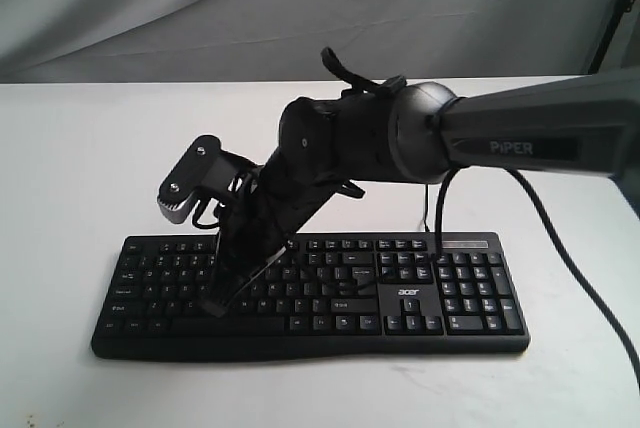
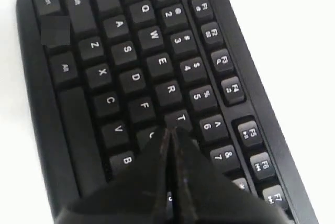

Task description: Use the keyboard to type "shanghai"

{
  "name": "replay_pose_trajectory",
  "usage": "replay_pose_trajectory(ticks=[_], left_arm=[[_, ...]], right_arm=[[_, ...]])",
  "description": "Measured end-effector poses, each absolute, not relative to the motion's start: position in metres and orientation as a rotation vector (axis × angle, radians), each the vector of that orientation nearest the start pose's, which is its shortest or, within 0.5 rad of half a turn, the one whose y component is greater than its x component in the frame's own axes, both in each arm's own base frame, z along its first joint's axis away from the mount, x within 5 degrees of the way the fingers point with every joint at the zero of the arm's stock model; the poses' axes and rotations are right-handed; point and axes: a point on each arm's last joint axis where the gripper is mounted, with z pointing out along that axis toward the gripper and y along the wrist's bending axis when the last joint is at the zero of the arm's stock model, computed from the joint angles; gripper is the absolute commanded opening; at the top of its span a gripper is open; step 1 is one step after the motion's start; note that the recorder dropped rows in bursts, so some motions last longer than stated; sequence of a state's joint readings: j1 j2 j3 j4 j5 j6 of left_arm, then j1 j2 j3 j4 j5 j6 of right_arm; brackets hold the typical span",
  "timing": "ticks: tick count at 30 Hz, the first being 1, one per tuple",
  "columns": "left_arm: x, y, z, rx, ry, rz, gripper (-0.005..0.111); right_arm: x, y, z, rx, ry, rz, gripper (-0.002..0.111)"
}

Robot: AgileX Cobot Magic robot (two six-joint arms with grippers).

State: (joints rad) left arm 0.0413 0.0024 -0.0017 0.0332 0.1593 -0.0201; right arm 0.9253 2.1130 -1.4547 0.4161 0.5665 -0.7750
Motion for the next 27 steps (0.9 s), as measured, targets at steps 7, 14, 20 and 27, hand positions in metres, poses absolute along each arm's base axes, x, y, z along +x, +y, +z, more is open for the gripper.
replay_pose_trajectory(ticks=[7, 14, 20, 27], left_arm=[[0.056, 0.003, 0.199, -0.028, 1.644, 0.046, 0.000], [0.056, 0.003, 0.199, -0.028, 1.644, 0.046, 0.000], [0.056, 0.003, 0.199, -0.028, 1.644, 0.046, 0.000], [0.056, 0.003, 0.199, -0.028, 1.644, 0.046, 0.000]], right_arm=[[0.245, 0.358, 0.135, -1.732, 2.109, 0.442, 0.000], [0.246, 0.359, 0.136, -1.712, 2.099, 0.449, 0.000], [0.246, 0.359, 0.136, -1.711, 2.097, 0.449, 0.000], [0.247, 0.359, 0.131, -1.711, 2.109, 0.450, 0.000]])
